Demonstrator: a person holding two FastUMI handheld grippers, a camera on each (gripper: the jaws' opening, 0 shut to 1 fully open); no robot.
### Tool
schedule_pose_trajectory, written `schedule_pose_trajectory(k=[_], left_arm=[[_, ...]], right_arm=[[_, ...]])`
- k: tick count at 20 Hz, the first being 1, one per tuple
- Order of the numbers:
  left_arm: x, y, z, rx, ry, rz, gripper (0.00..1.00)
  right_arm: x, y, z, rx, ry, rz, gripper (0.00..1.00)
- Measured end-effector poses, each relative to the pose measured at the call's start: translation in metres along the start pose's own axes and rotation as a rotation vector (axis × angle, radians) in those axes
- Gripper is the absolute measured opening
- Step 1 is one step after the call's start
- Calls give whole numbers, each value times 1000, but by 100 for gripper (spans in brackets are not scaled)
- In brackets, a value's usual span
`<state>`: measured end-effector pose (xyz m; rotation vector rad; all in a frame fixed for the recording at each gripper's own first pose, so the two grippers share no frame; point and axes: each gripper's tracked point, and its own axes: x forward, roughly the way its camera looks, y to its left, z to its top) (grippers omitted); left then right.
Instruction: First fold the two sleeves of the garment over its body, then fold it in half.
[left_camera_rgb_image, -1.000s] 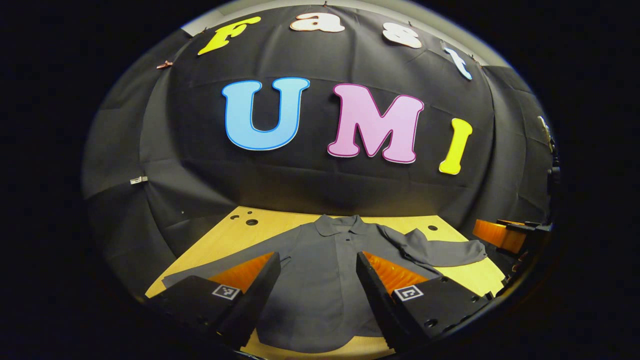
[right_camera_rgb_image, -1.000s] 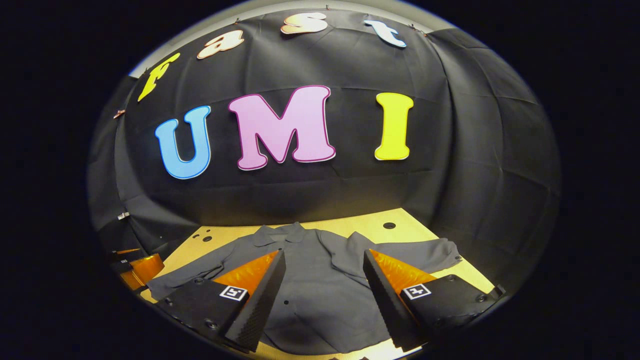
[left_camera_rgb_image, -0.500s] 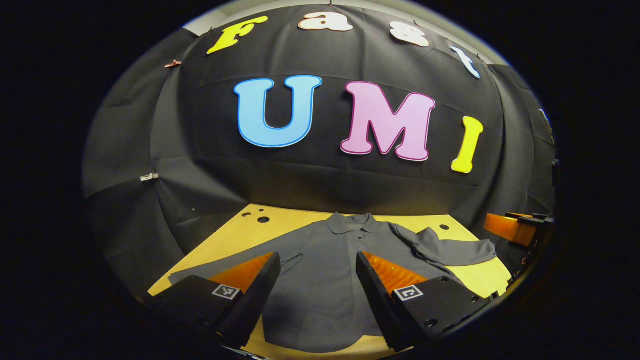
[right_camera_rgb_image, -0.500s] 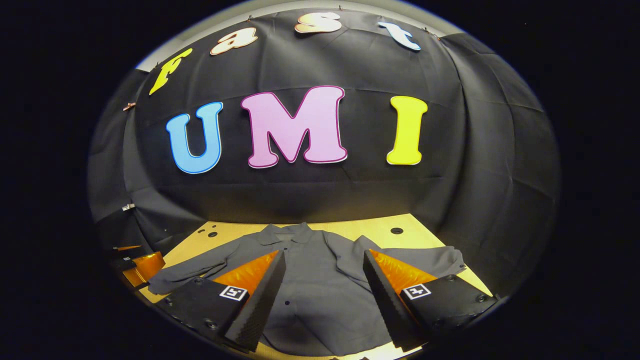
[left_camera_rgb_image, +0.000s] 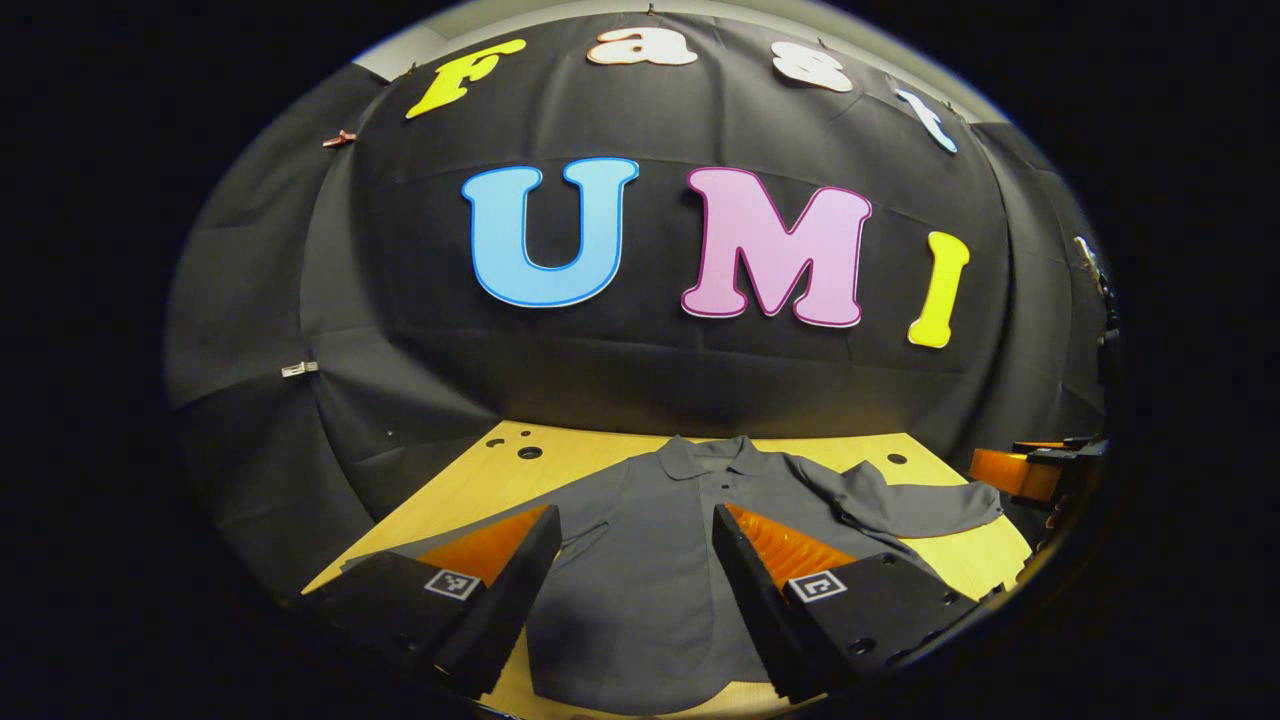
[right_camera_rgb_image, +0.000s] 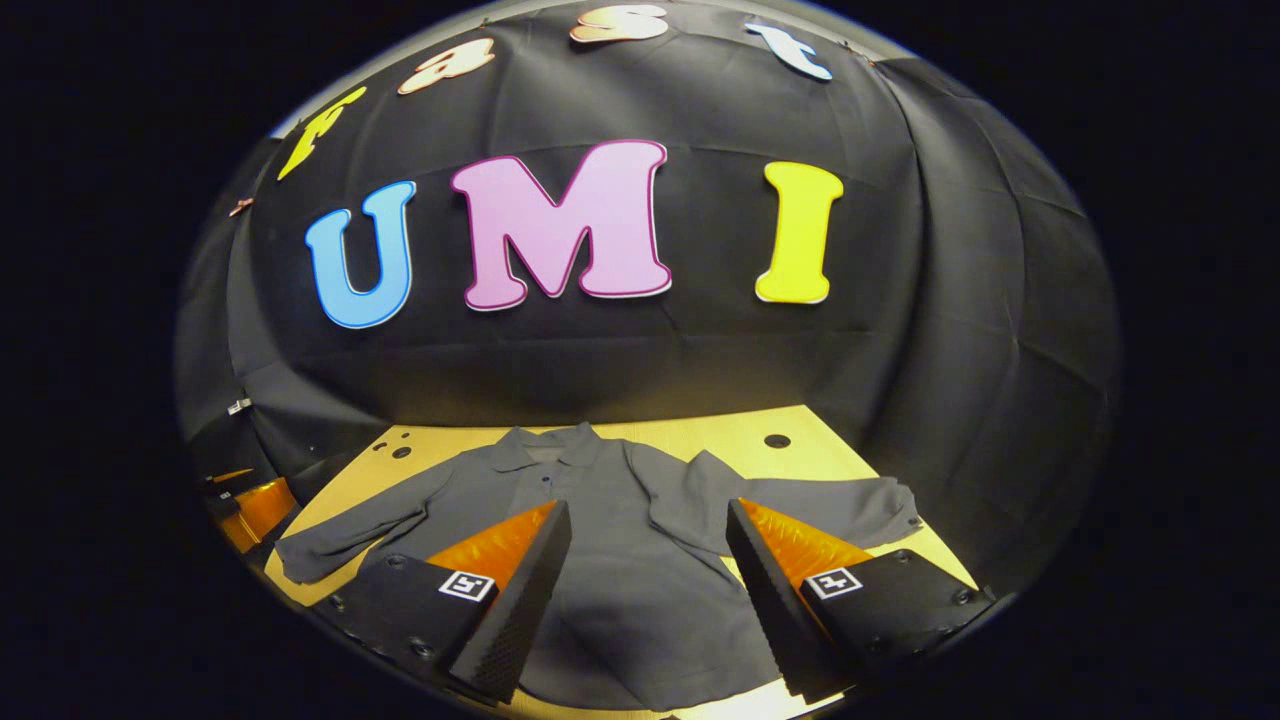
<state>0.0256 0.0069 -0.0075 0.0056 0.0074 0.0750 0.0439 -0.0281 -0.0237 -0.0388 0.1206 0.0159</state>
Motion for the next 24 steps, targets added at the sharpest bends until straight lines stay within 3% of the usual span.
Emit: schedule_pose_trajectory(k=[9, 24], left_arm=[[17, -13, -2, 28, 41, -10, 96], [52, -34, -11, 60, 117, 58, 96]], right_arm=[[44, -108, -15, 67, 76, -211, 96], [127, -285, -77, 130, 208, -474, 97]])
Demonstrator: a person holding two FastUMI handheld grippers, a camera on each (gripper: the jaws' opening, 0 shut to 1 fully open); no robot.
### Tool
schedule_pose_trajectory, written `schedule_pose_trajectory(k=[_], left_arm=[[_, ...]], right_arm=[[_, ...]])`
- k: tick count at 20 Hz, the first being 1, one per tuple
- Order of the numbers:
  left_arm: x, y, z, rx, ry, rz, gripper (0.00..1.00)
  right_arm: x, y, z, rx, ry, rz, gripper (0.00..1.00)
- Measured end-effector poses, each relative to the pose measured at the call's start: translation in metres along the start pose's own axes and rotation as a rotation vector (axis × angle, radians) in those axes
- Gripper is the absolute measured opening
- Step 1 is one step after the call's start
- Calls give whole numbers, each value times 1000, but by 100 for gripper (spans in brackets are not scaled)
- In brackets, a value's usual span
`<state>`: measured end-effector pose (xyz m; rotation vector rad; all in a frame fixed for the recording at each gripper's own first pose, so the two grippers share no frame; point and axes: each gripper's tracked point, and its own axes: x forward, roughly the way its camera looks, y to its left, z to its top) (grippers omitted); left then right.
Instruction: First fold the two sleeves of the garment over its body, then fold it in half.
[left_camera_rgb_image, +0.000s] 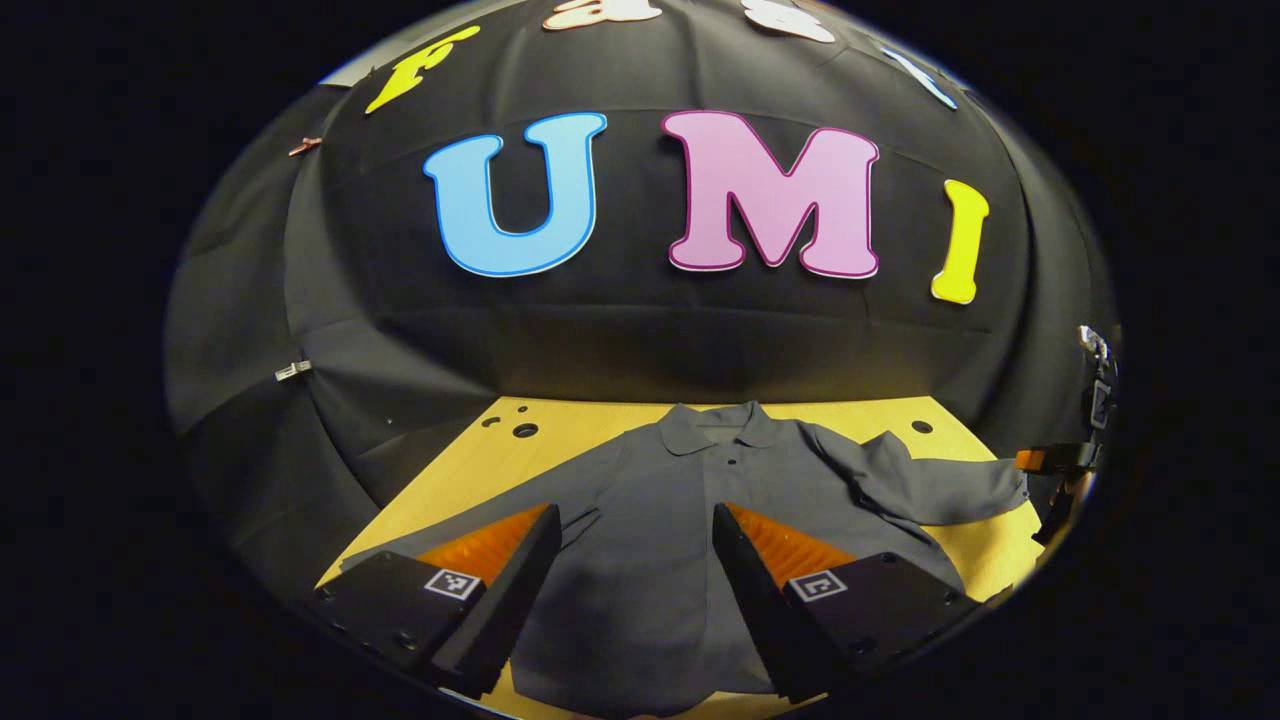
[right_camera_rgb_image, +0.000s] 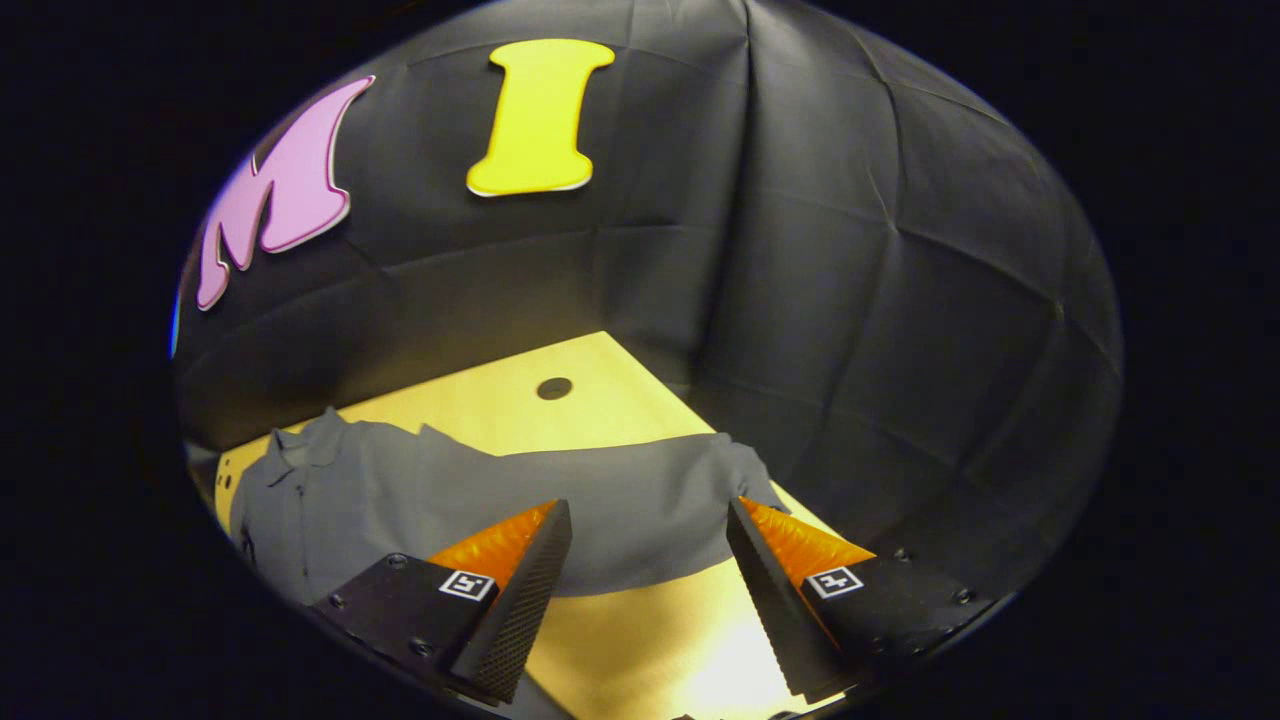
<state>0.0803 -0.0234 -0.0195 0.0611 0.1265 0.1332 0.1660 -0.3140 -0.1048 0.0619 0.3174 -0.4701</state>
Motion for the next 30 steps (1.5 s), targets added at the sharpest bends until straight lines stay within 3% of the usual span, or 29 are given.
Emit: schedule_pose_trajectory(k=[6, 10, 19, 24, 26, 29, 30], left_arm=[[3, -17, -19, -55, 74, -16, 96], [7, -27, -30, -72, 107, -34, 96], [12, -19, -40, -95, 133, 0, 96], [10, -22, -40, -82, 135, 3, 96], [9, -21, -38, -81, 136, 7, 96], [7, -23, -39, -79, 132, 10, 96], [6, -21, -38, -77, 131, 15, 96]], right_arm=[[56, -41, -4, 103, 48, -84, 96], [86, -64, -16, 84, 92, -130, 97], [127, -59, -54, 36, 231, -51, 97], [126, -56, -52, 48, 235, -34, 97], [128, -48, -53, 39, 246, -13, 86], [130, -36, -53, 18, 249, 12, 29], [129, -34, -53, -1, 243, 17, 21]])
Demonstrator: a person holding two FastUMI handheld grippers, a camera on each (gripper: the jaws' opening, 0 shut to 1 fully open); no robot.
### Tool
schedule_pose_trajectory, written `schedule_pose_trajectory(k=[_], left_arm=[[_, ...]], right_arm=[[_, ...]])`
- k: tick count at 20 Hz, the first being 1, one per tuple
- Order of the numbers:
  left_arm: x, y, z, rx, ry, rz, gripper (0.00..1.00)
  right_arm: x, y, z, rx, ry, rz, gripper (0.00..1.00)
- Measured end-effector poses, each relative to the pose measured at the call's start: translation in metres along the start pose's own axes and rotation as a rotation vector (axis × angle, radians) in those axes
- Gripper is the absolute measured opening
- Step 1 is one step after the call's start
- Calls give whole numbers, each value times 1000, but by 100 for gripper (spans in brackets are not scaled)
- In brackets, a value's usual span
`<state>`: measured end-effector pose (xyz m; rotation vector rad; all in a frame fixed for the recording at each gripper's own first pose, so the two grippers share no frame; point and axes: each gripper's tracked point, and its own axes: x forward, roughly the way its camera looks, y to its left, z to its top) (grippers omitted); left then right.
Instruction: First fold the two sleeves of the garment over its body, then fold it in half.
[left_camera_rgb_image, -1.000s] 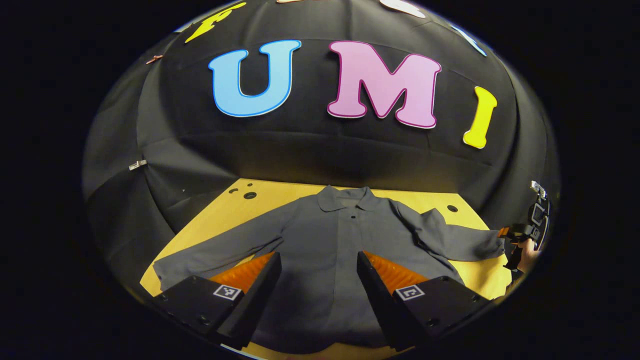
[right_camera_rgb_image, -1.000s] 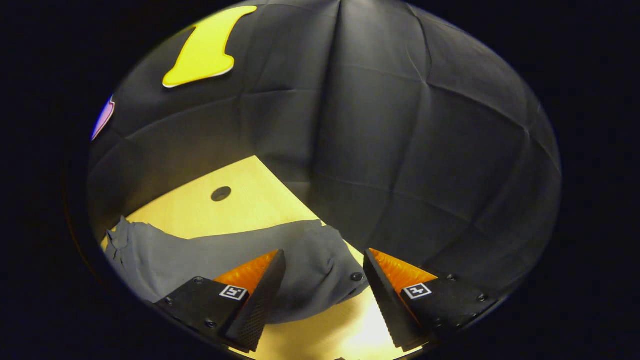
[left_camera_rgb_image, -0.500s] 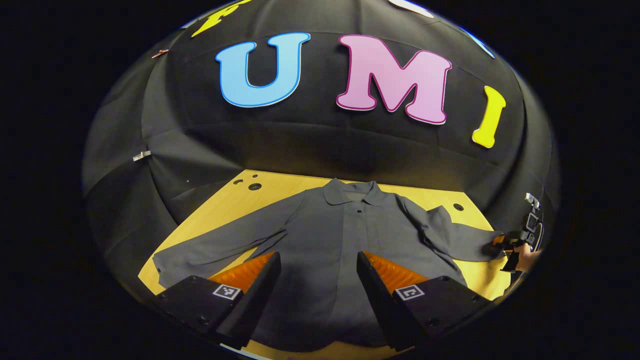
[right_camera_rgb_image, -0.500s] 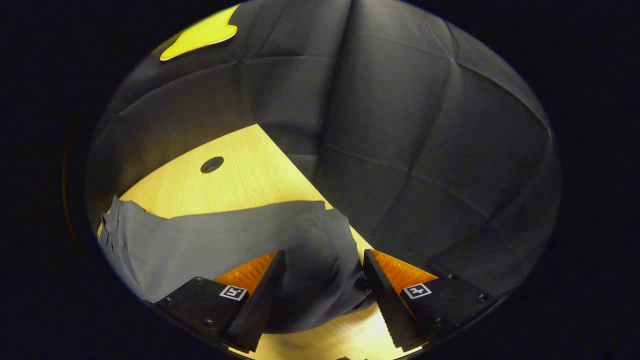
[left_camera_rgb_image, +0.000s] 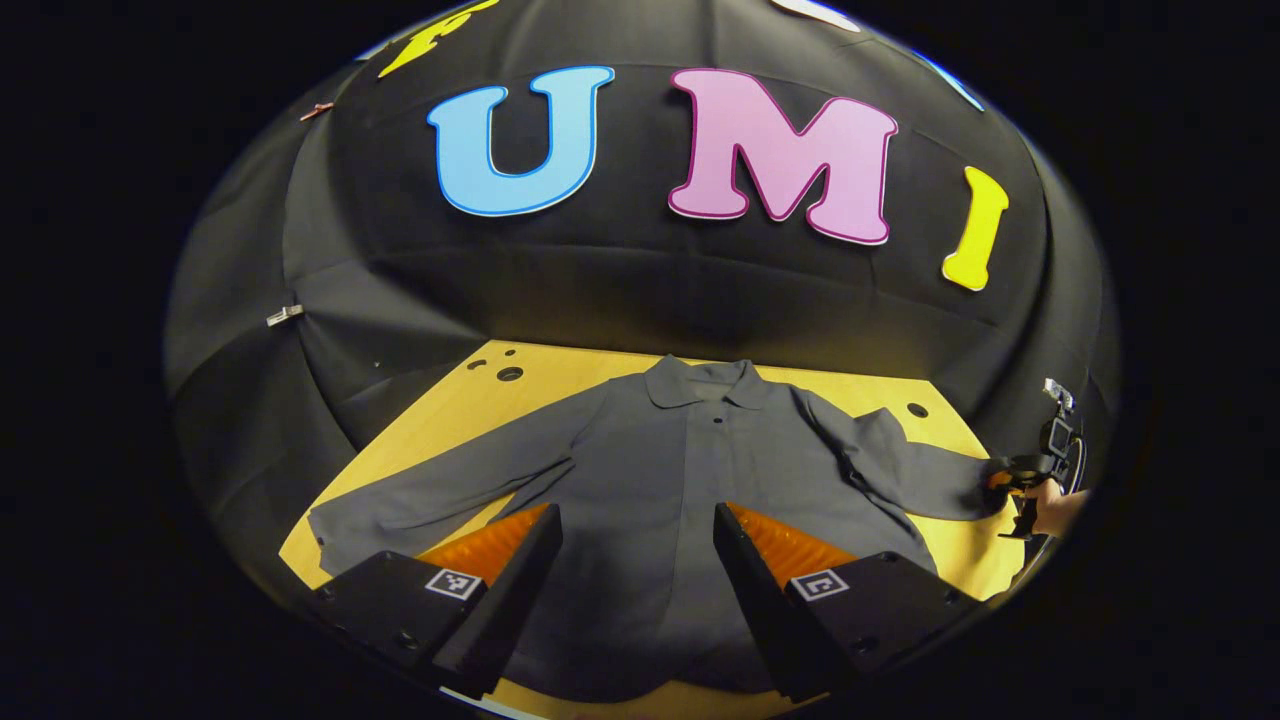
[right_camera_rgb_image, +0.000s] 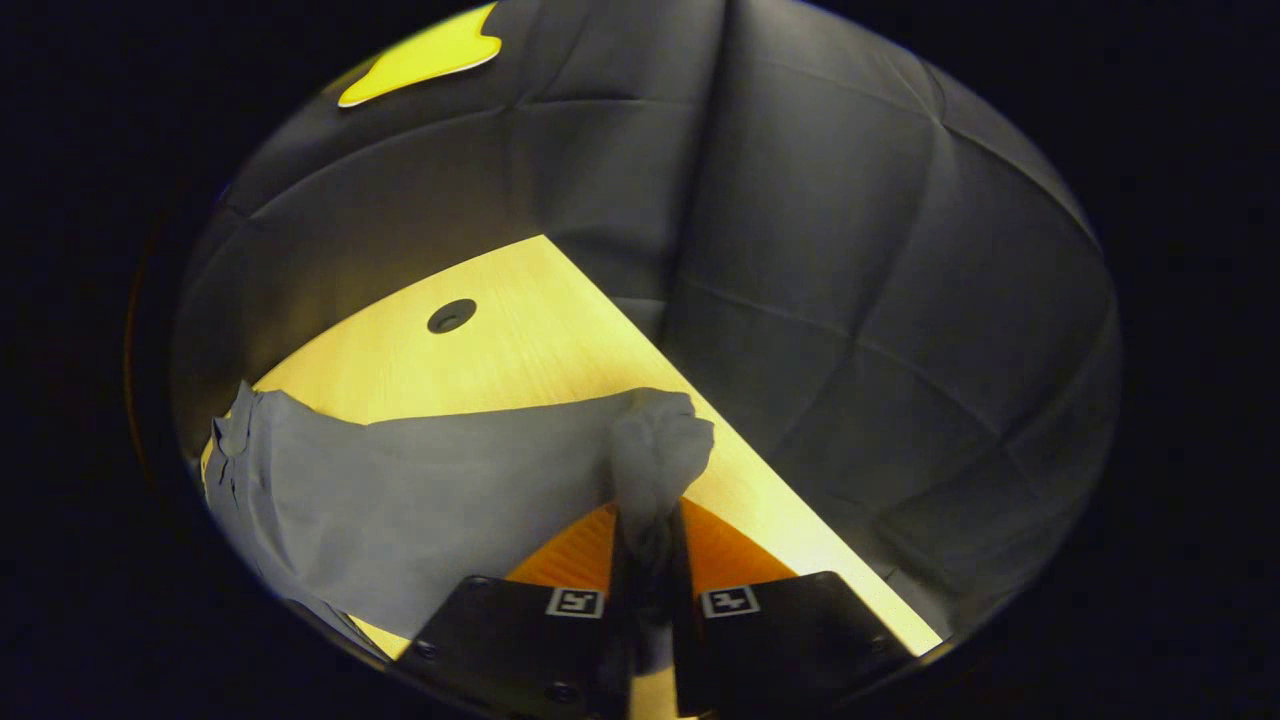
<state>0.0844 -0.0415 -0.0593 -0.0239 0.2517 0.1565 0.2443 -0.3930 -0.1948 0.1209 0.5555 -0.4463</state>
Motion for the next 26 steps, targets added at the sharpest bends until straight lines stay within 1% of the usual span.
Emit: schedule_pose_trajectory(k=[1, 2, 3, 5, 7, 10, 13, 15, 17, 20, 22, 23, 24, 25, 26], left_arm=[[-2, 2, -1, -1, -2, 4, 96], [-3, 3, -1, -4, -4, 8, 96], [-3, 4, -2, -7, -3, 15, 96], [-5, 10, -5, -15, 2, 31, 96], [-8, 15, -5, -27, 0, 50, 96], [-11, 22, -6, -41, 5, 76, 96], [-16, 28, -6, -53, -2, 94, 96], [-21, 32, -6, -59, -7, 103, 96], [-25, 37, -7, -74, -12, 116, 96], [-34, 41, -7, -88, -21, 135, 96], [-39, 47, -2, -60, -44, 143, 96], [-42, 48, 0, -42, -55, 144, 96], [-45, 50, 3, -25, -69, 145, 96], [-46, 52, 4, -16, -78, 147, 96], [-50, 53, 5, -13, -82, 148, 96]], right_arm=[[3, 6, -3, -8, 5, 19, 16], [-1, 10, -2, -9, 2, 42, 8], [-3, 11, -3, -6, 5, 61, 7], [-5, 9, 7, -28, -28, 50, 7], [-7, 10, 9, -85, -45, 52, 7], [-15, 14, 17, -154, -86, 81, 7], [-25, 22, 31, -206, -140, 126, 6], [-39, 28, 46, -257, -202, 146, 6], [-60, 44, 67, -287, -272, 180, 6], [-98, 80, 87, -321, -312, 253, 6], [-114, 108, 96, -319, -331, 310, 6], [-123, 122, 101, -297, -339, 345, 6], [-134, 129, 110, -276, -355, 376, 6], [-141, 141, 114, -275, -366, 393, 6], [-145, 145, 113, -284, -372, 409, 6]])
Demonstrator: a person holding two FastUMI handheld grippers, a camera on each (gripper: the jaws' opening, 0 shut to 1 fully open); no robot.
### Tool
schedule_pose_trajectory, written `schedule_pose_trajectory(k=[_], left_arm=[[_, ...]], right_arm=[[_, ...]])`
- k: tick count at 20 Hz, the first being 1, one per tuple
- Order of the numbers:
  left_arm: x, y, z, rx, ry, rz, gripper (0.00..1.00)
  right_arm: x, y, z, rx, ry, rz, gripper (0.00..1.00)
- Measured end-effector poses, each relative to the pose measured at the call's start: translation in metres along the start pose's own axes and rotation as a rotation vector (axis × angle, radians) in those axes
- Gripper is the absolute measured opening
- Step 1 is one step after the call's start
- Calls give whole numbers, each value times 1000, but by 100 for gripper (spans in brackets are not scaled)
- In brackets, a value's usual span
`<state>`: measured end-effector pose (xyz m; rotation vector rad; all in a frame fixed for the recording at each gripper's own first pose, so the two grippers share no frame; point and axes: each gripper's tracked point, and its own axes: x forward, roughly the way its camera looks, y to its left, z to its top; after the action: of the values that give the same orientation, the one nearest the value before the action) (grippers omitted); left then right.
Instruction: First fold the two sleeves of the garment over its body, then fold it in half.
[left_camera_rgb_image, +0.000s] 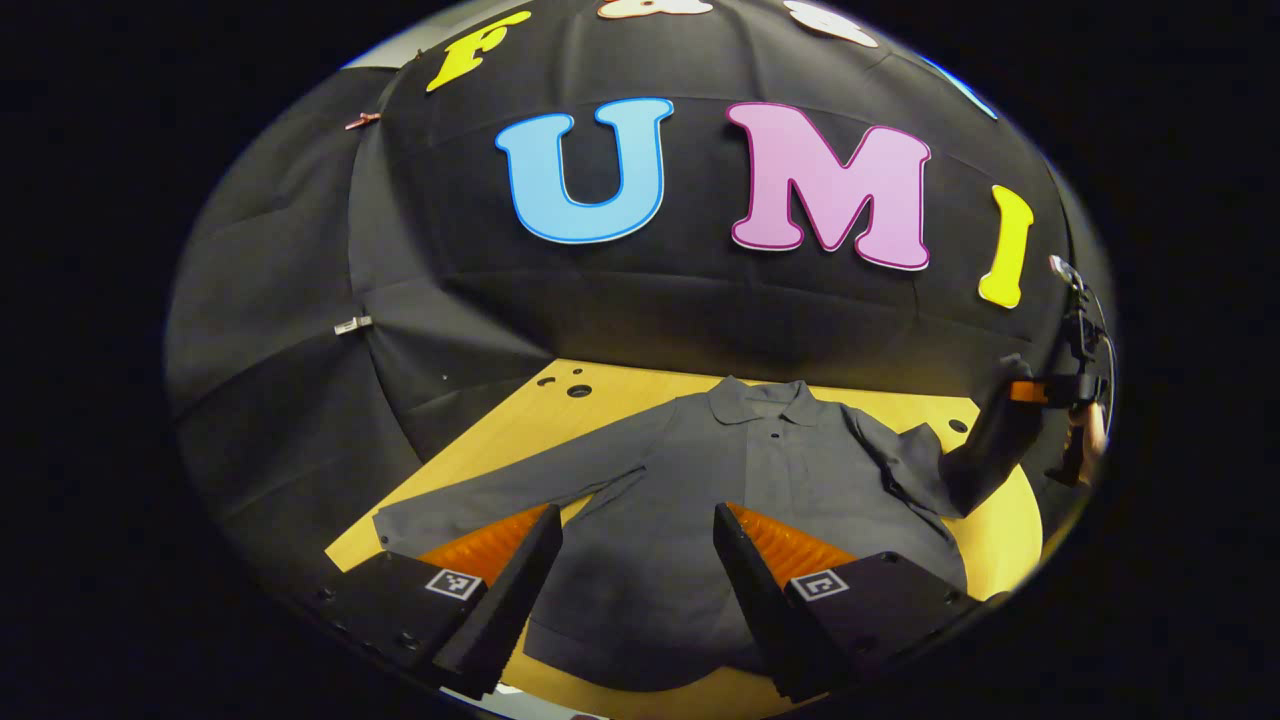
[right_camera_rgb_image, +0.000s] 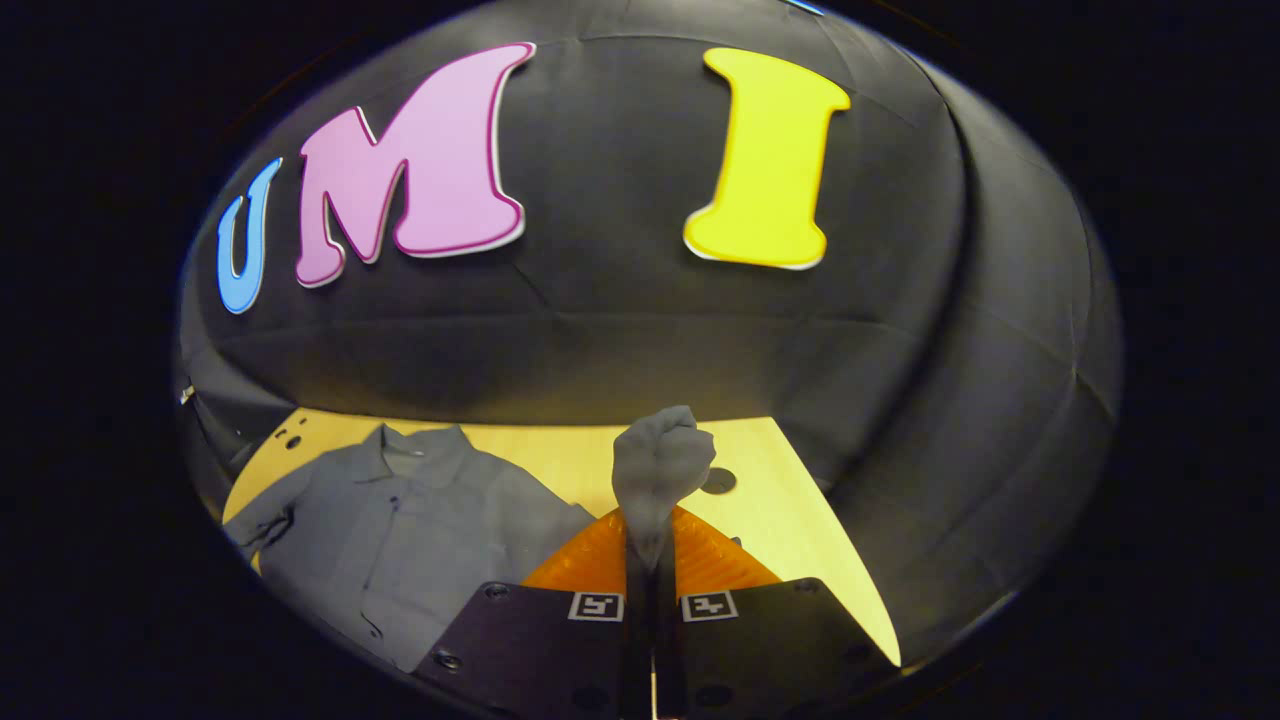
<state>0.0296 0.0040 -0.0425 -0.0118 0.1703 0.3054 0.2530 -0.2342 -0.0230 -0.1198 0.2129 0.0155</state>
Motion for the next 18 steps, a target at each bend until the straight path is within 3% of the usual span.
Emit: schedule_pose_trajectory(k=[3, 11, 18], left_arm=[[-3, 9, -2, -11, -4, 3, 96], [-4, 65, -18, -106, 38, 76, 96], [1, 117, -43, -224, 74, 159, 96]], right_arm=[[-9, 34, 6, -25, 8, 63, 6], [6, 191, 17, -126, 20, 241, 6], [7, 326, -7, -197, 60, 390, 6]])
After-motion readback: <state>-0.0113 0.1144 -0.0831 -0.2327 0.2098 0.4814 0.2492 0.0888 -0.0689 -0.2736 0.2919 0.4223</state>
